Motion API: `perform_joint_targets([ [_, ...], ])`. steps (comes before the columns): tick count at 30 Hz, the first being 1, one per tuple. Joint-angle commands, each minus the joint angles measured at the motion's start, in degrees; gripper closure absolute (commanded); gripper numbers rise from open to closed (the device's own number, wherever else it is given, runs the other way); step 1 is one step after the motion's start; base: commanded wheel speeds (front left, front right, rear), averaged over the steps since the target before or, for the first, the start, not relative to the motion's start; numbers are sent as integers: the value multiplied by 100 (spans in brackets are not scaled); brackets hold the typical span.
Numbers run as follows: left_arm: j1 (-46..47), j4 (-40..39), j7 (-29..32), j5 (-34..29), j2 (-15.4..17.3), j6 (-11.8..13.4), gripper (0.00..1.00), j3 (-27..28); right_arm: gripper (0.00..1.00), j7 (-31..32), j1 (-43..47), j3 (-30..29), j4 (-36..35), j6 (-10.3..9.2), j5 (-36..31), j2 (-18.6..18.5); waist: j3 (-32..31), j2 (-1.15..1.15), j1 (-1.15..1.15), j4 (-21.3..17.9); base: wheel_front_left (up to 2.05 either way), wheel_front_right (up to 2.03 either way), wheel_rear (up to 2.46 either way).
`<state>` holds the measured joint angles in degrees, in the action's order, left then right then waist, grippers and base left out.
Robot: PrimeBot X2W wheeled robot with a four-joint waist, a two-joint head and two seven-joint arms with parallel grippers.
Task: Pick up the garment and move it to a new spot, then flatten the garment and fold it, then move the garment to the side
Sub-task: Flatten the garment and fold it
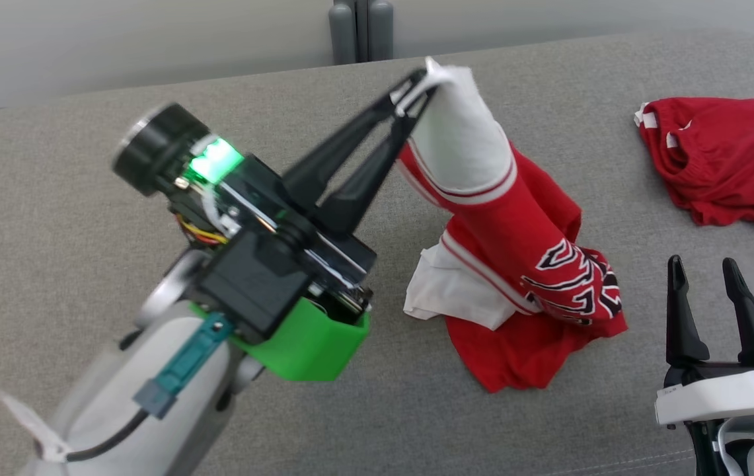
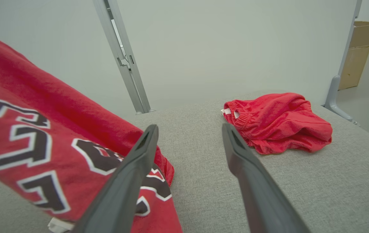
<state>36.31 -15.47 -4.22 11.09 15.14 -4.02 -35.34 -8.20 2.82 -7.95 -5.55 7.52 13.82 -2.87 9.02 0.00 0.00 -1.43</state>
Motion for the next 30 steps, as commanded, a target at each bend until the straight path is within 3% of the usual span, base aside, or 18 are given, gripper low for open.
perform_joint_targets([
  [1, 215, -207, 91, -61, 119, 86, 100, 161, 0, -54, 56, -27, 39, -6, 54, -7, -77, 0, 0, -19, 0, 0, 0],
  [7, 579, -772, 459, -44, 466, 391, 100, 949, 0, -114, 72, -25, 141, -6, 142, -6, -139, 0, 0, -36, 0, 0, 0],
  [12, 351, -500, 719, 214, 625, 470, 100, 1225, 0, -159, 17, 6, 190, -6, 182, -6, -76, 0, 0, -52, 0, 0, 0],
  [20, -104, 1735, 439, 849, 610, 522, 100, 1625, 0, -165, -191, 92, 222, -6, 171, -7, 240, 0, 0, -117, 0, 0, 0],
  [27, 38, 4116, -217, 1270, 320, 253, 100, 1783, 0, -198, -349, 174, 253, -6, 117, -8, 509, 0, 0, -234, 0, 0, 0],
  [28, 69, 4409, -345, 1327, 242, 198, 67, 1799, 0, -200, -358, 179, 260, -6, 112, -6, 530, 0, 0, -240, 0, 0, 0],
  [29, 84, 4613, -456, 1339, 208, 155, 1, 1787, 0, -203, -362, 178, 265, -6, 111, -6, 539, 0, 0, -241, 0, 0, 0],
  [30, 93, 4801, -608, 1369, 153, 118, 0, 1782, 0, -205, -372, 181, 263, -6, 91, -8, 546, 0, 0, -240, 0, 0, 0],
])
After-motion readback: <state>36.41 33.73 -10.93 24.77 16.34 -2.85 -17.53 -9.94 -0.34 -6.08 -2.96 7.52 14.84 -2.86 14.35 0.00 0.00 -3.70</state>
